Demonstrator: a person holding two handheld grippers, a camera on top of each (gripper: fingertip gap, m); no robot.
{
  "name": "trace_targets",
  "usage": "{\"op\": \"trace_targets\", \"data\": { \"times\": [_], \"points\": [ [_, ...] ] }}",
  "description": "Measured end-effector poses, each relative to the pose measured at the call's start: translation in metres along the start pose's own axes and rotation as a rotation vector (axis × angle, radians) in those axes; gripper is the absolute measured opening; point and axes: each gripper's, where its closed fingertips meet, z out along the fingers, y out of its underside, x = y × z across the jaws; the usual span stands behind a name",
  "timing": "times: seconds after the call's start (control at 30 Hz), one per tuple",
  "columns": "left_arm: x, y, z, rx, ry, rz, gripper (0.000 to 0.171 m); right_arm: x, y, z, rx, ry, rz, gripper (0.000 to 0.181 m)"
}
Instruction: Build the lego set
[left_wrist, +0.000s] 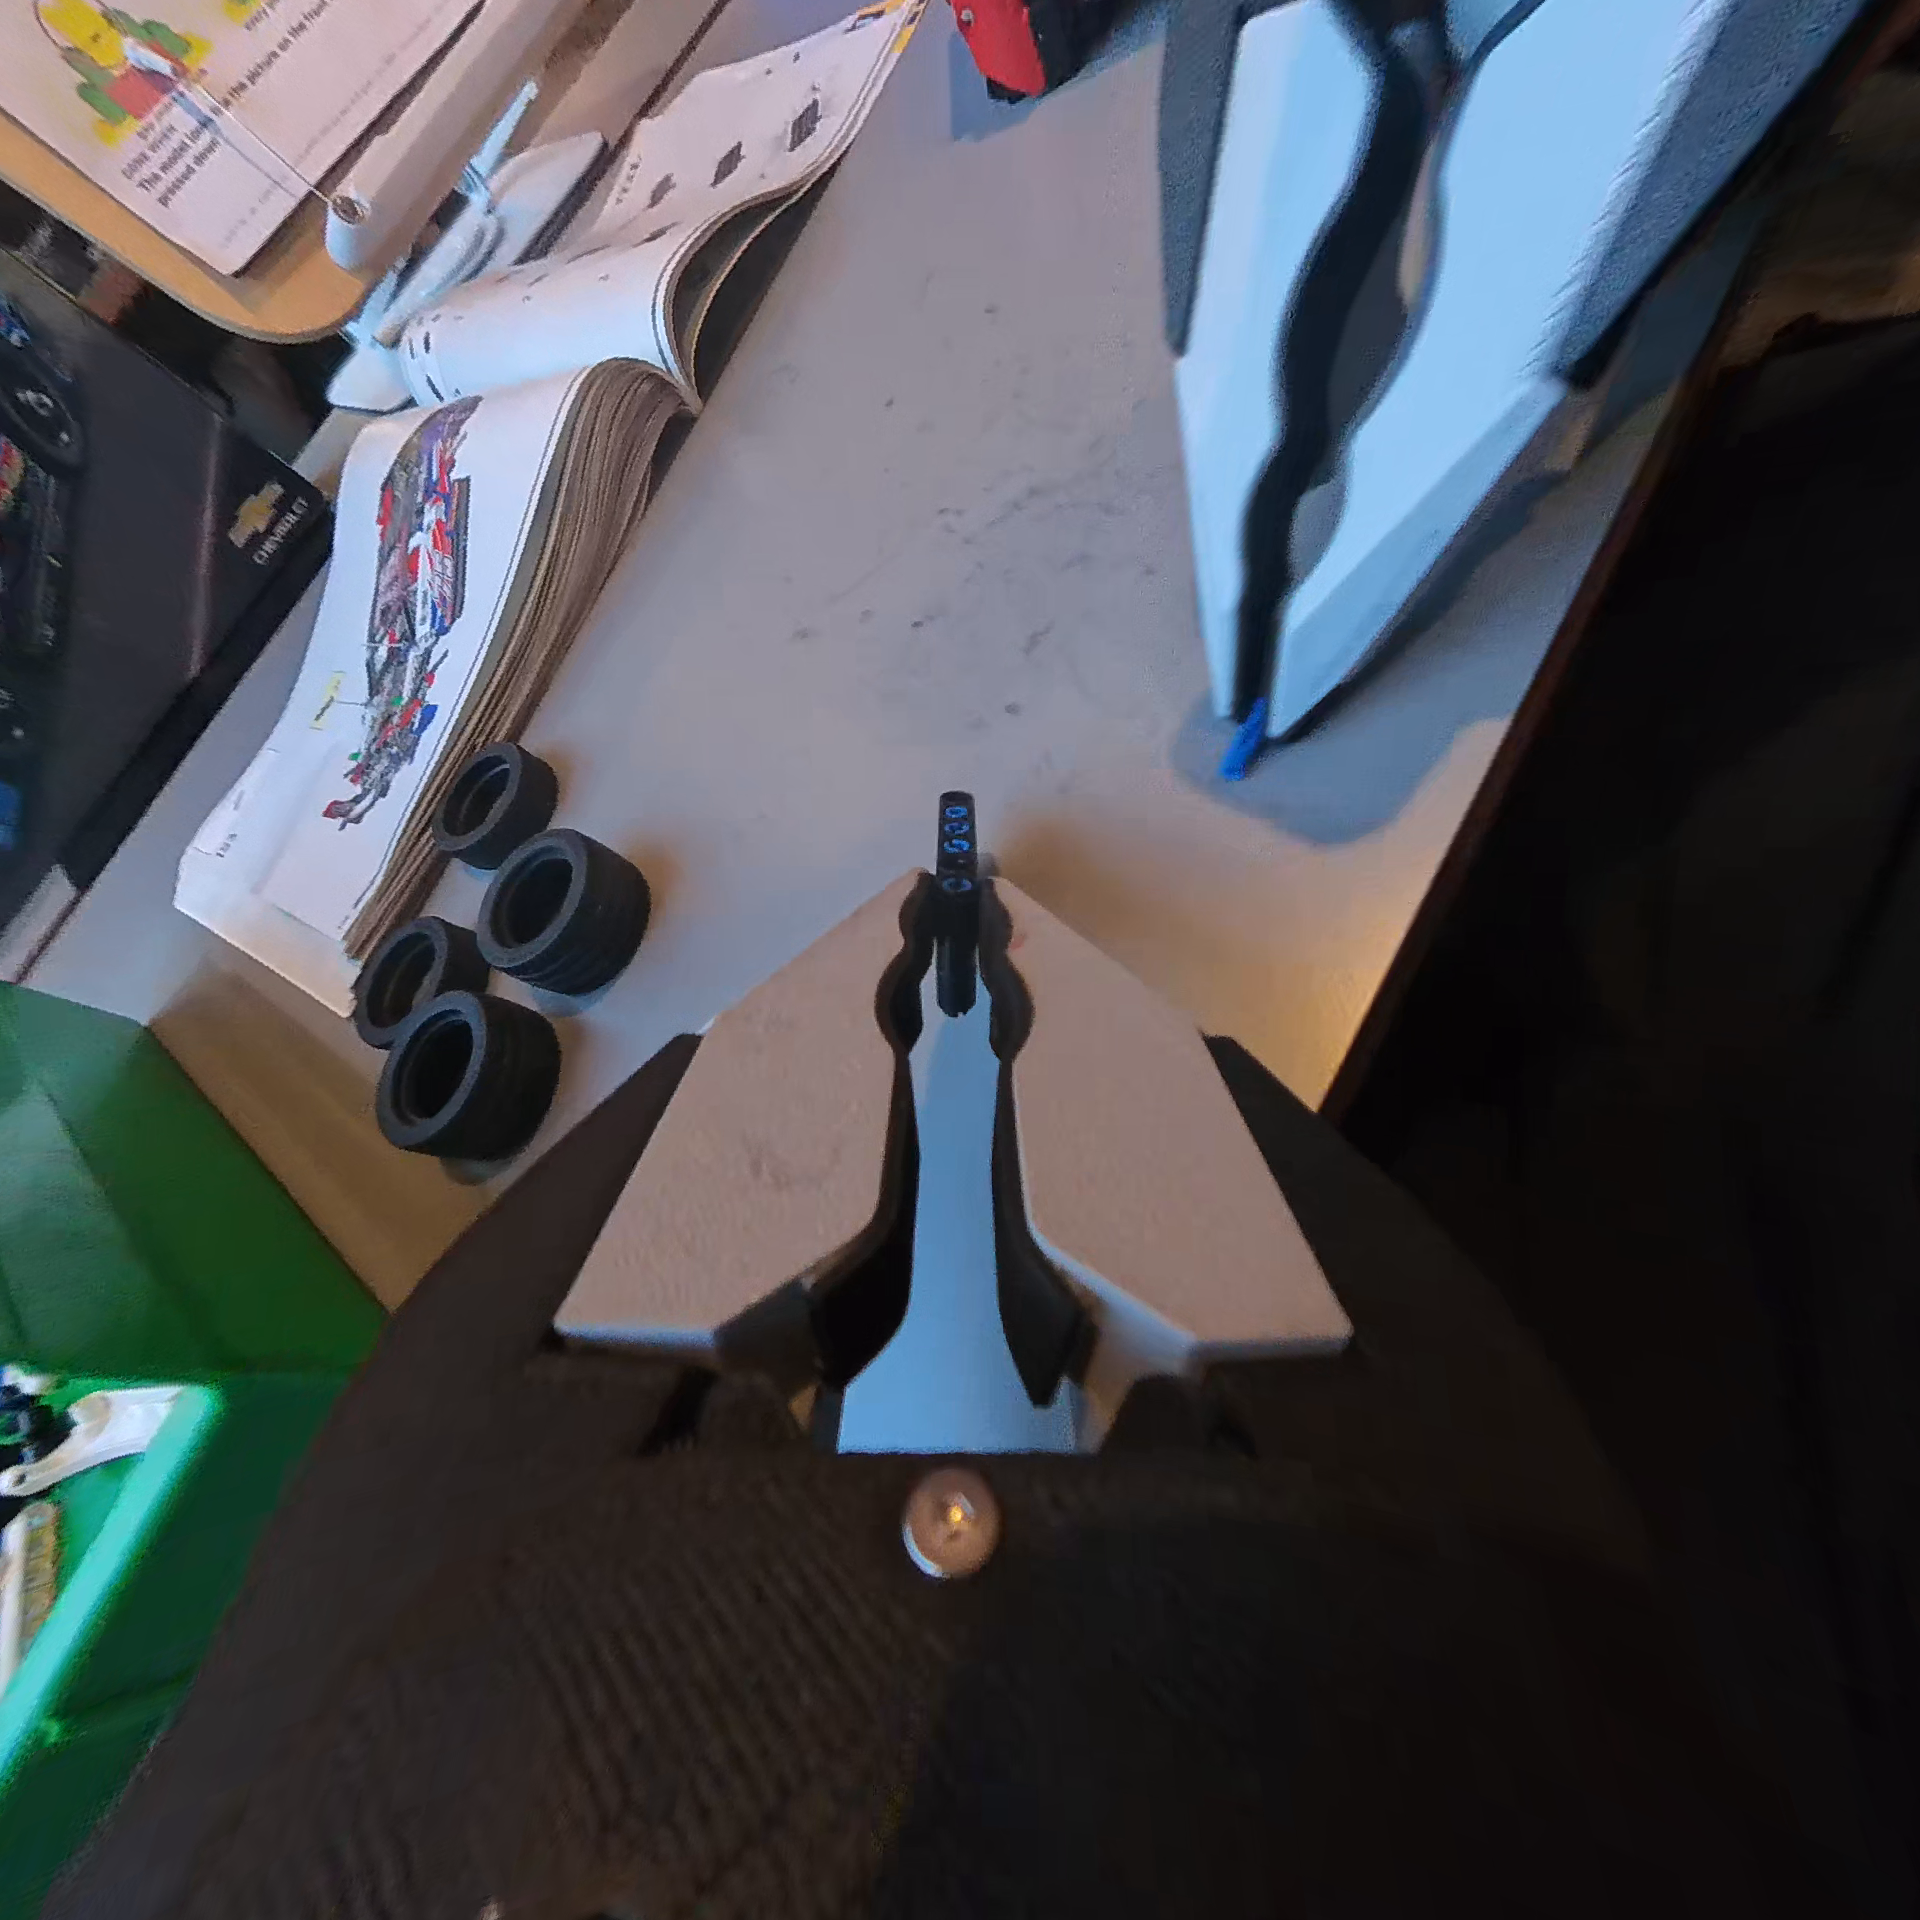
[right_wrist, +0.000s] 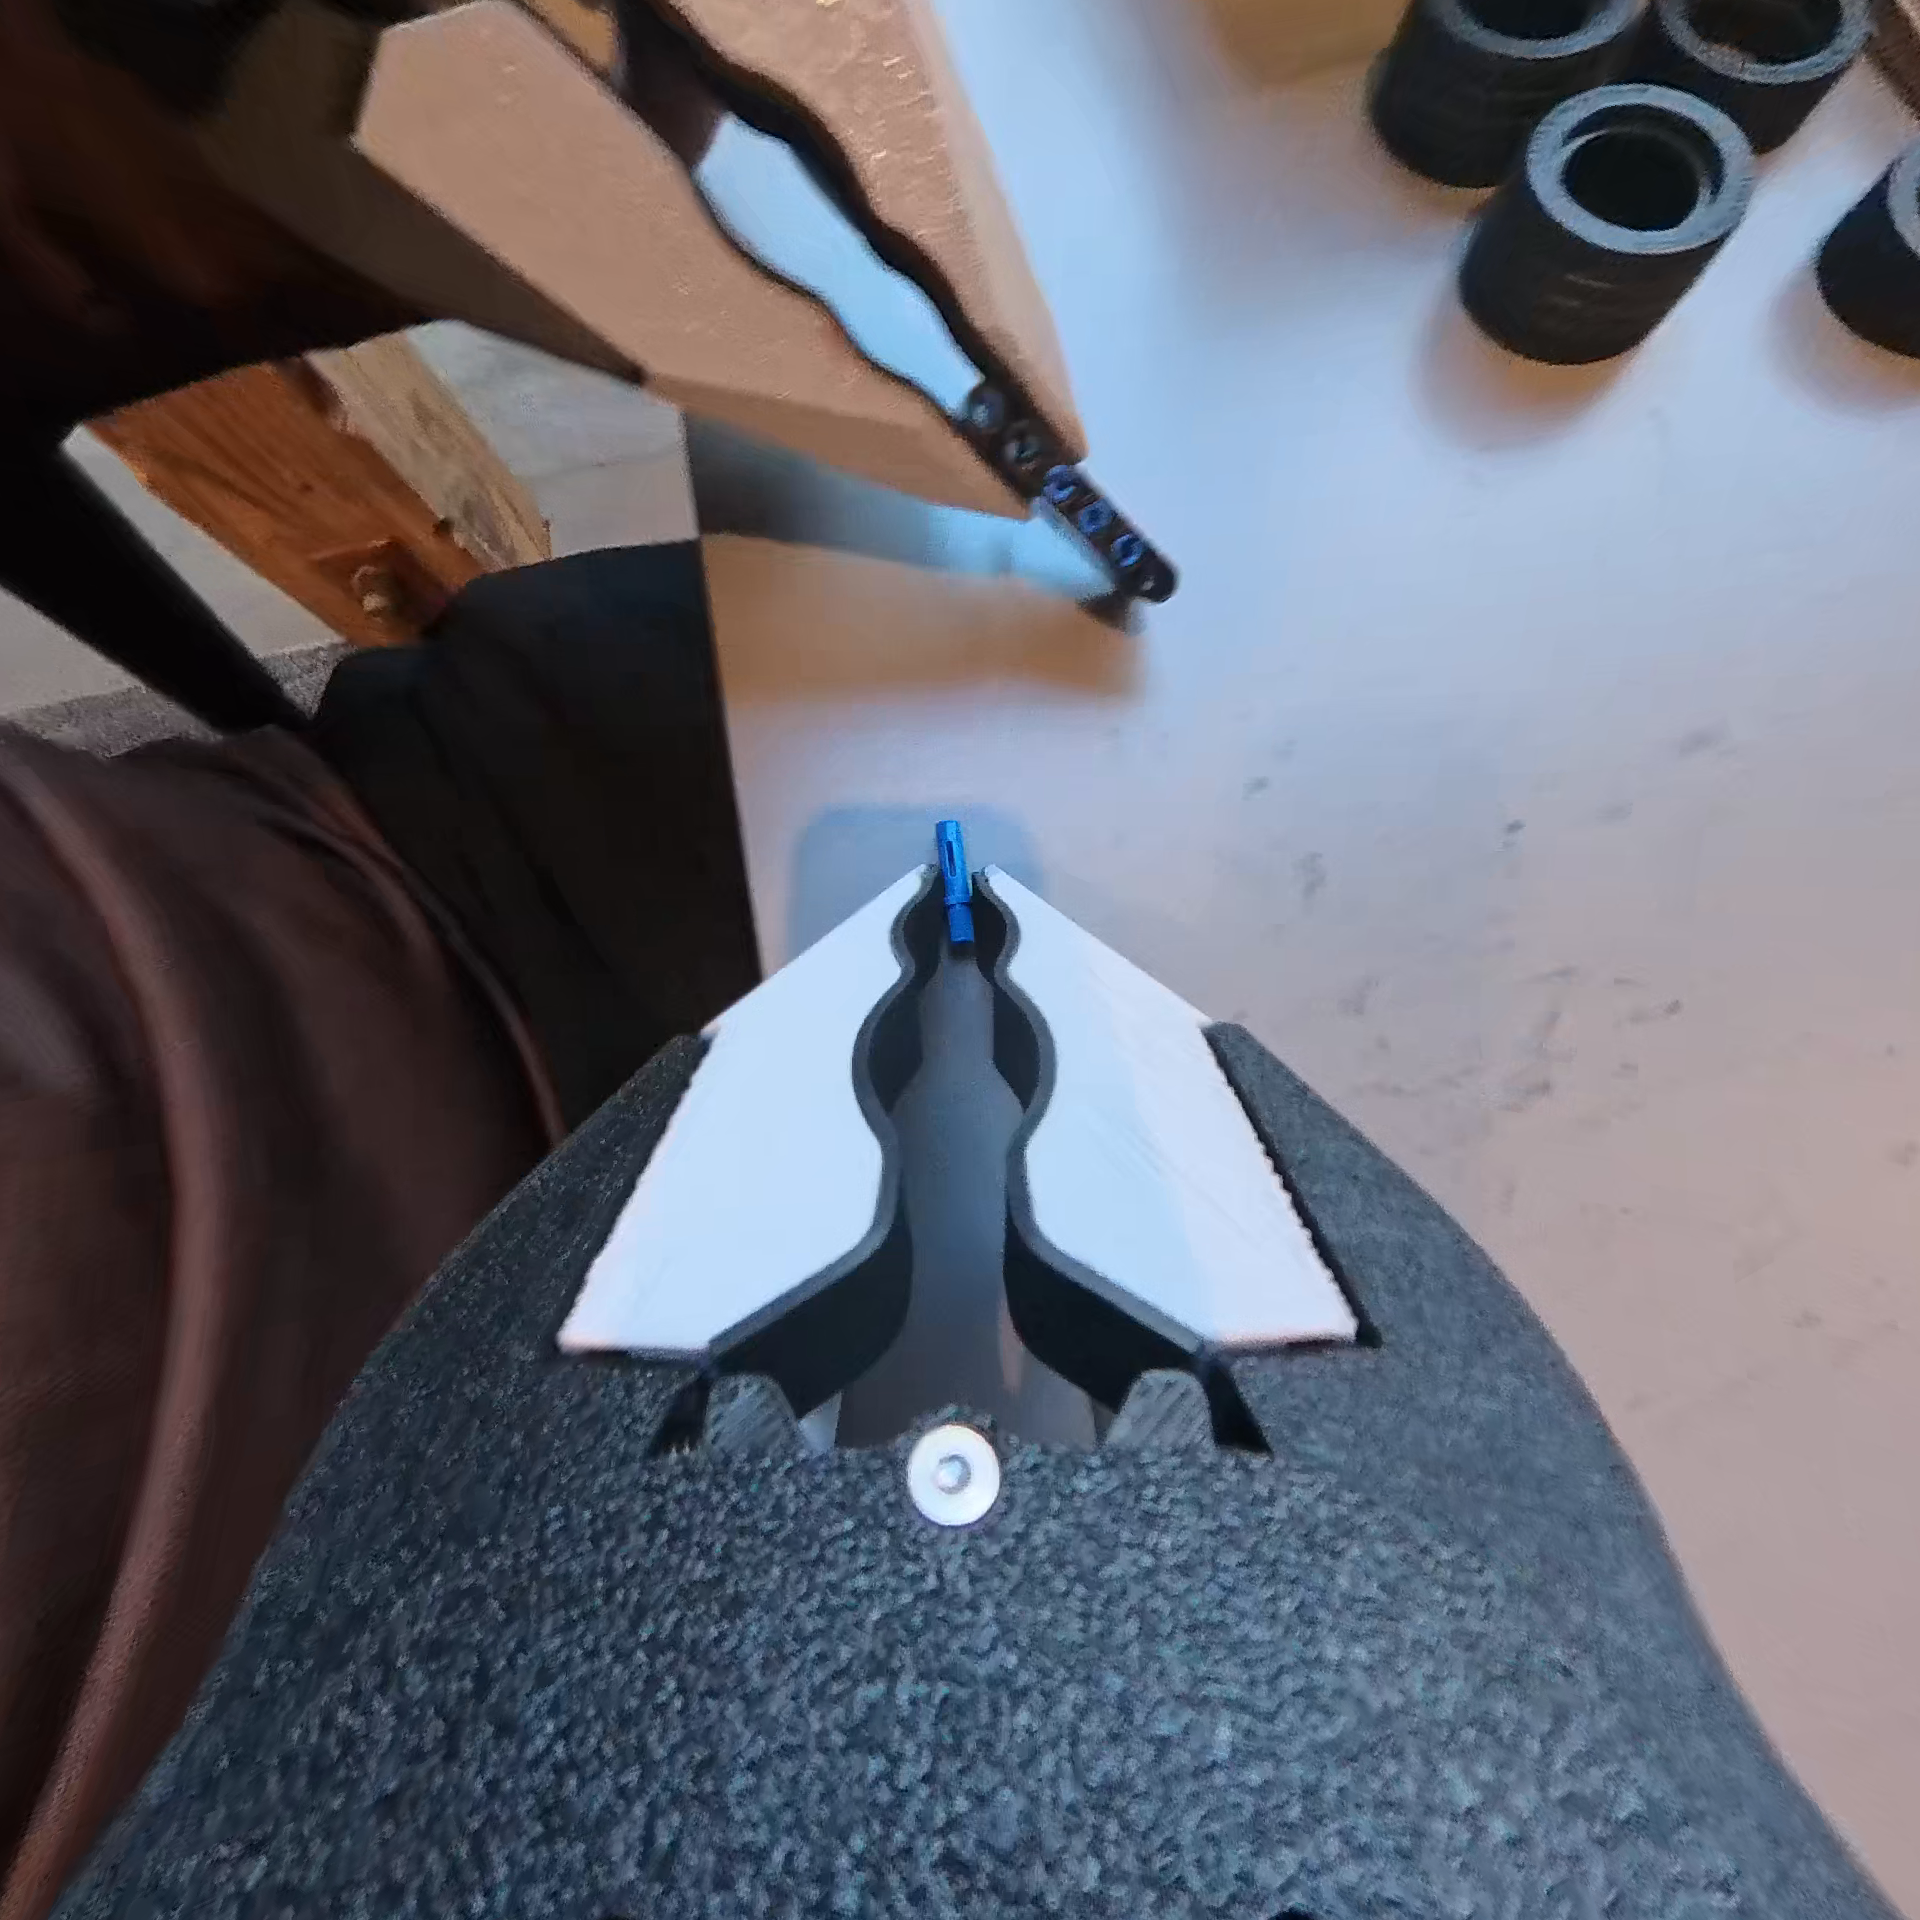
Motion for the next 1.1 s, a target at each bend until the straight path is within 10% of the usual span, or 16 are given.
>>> {"op": "trace_targets", "data": {
  "times": [0.47,1.1],
  "points": [
    [0.008,-0.004,0.003,0.008,-0.014,0.100,0.005,-0.027,0.012,-0.009,0.004,0.046,-0.206,0.041],
    [0.027,-0.013,0.002,0.057,0.014,0.199,0.005,-0.033,0.016,-0.012,0.028,0.177,-0.388,0.006]
  ]
}}
